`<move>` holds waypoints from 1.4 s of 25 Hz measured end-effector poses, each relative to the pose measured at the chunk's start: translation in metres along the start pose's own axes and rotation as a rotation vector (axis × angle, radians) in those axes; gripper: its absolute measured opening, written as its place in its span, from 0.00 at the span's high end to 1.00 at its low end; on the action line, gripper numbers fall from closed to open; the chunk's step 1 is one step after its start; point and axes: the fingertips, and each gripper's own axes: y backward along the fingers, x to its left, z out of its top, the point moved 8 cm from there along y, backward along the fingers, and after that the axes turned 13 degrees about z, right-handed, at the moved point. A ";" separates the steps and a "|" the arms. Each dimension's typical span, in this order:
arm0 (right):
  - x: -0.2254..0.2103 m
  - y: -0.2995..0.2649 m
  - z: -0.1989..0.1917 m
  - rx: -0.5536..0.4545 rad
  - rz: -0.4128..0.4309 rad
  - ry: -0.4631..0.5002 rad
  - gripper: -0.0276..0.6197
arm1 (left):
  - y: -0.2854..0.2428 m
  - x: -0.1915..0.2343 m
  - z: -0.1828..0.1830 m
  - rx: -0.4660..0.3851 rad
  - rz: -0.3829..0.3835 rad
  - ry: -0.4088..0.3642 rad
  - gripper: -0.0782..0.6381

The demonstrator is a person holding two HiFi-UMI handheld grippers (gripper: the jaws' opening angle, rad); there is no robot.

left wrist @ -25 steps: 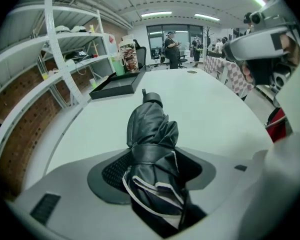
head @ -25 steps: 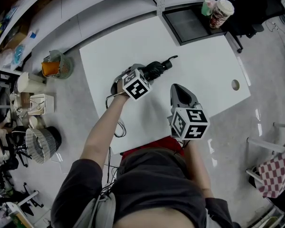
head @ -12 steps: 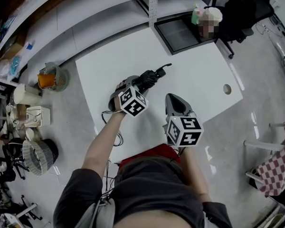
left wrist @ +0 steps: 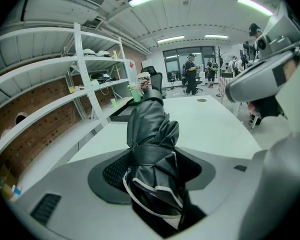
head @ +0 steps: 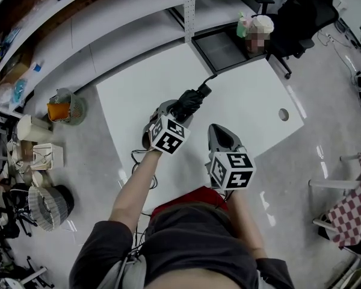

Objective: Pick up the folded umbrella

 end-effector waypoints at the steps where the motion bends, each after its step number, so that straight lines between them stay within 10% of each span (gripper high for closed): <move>1: 0.002 0.001 -0.001 -0.001 0.000 -0.001 0.93 | 0.004 -0.001 0.002 -0.007 -0.005 0.014 0.52; 35: 0.075 0.045 0.022 -0.139 -0.003 0.101 0.93 | 0.161 0.014 0.033 -0.293 0.036 0.329 0.52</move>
